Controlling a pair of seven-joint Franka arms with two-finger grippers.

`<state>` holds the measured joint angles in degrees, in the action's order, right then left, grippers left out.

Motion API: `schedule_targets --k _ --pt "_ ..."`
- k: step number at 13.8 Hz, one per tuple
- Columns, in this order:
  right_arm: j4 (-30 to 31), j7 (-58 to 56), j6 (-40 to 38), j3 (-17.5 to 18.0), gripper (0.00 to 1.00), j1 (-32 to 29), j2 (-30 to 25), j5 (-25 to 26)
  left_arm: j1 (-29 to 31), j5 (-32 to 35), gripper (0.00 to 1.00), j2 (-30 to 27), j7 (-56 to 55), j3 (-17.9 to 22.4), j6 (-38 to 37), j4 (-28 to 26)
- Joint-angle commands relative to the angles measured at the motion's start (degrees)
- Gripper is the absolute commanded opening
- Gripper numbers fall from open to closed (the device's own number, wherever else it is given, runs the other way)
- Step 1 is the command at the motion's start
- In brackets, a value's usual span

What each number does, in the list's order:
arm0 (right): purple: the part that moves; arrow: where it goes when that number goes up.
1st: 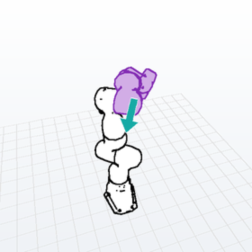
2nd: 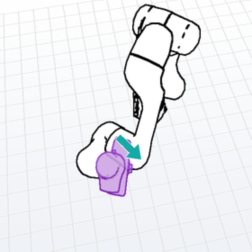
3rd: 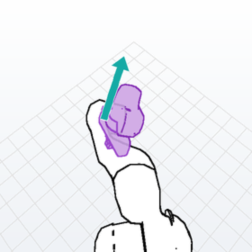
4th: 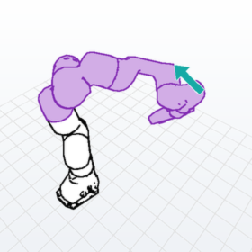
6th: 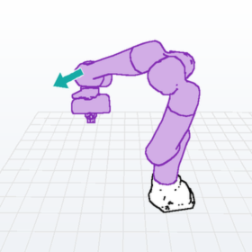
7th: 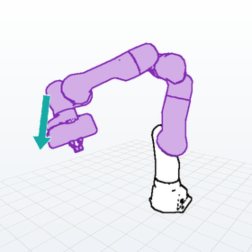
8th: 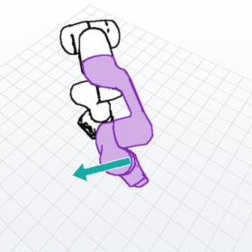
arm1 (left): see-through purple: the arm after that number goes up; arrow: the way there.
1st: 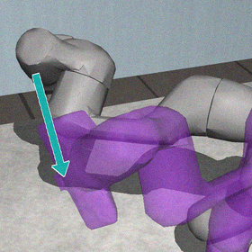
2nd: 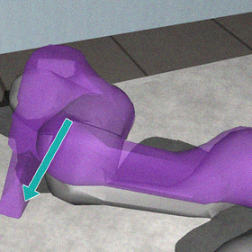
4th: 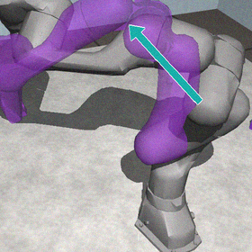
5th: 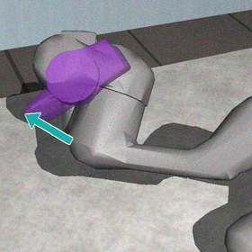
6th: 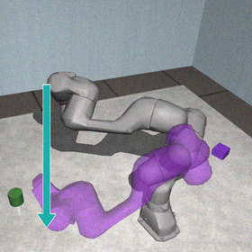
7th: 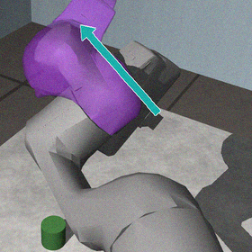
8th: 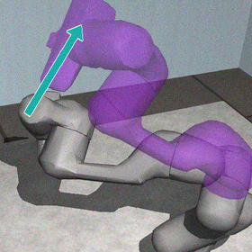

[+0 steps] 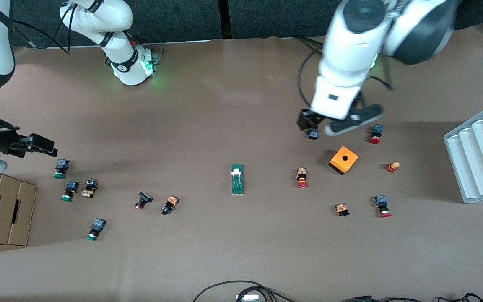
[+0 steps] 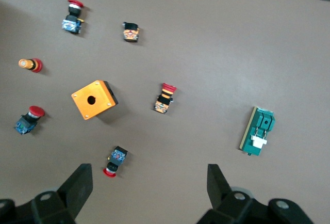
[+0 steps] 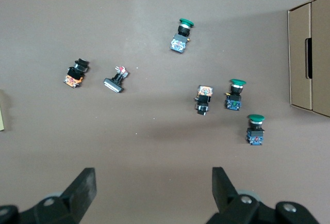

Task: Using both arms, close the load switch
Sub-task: 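Move the left gripper over the green load switch while the right gripper rises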

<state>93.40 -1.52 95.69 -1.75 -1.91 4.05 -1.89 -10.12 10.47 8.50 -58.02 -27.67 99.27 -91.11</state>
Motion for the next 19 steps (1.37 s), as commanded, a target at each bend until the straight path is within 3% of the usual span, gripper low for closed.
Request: schedule_targets --k 1,4,9,12,14,16,19 --pt "-1.2 -1.03 -0.15 -0.01 1.0 0.15 0.87 1.36 -5.33 5.69 0.98 3.53 -6.37 0.16 2.32 0.67" --pt "-1.46 -1.03 -0.15 -0.01 1.0 0.24 1.66 1.54 -10.61 11.04 0.99 7.65 -16.56 0.16 6.45 0.67" --pt "-1.46 -4.19 0.12 -0.01 1.0 0.41 2.01 1.71 -20.62 25.44 0.99 16.62 -38.27 0.16 10.24 0.94" --pt "-1.55 -7.78 0.46 0.08 1.0 0.06 3.85 0.75 -24.41 33.28 0.99 21.54 -40.94 0.16 10.85 0.85" --pt "-1.73 -14.96 1.43 0.08 1.0 0.06 5.96 -0.04 -24.42 36.71 0.99 23.4 -40.94 0.25 16.45 0.33" --pt "-1.73 -20.96 5.02 -0.27 1.0 -0.64 8.68 -5.02 -24.59 42.23 0.99 25.94 -41.64 0.34 18.85 -0.11" --pt "-1.73 -34.46 5.74 -0.36 1.0 -5.29 12.98 -14.61 -27.22 53.04 1.0 30.33 -54.08 0.34 18.94 -0.21"
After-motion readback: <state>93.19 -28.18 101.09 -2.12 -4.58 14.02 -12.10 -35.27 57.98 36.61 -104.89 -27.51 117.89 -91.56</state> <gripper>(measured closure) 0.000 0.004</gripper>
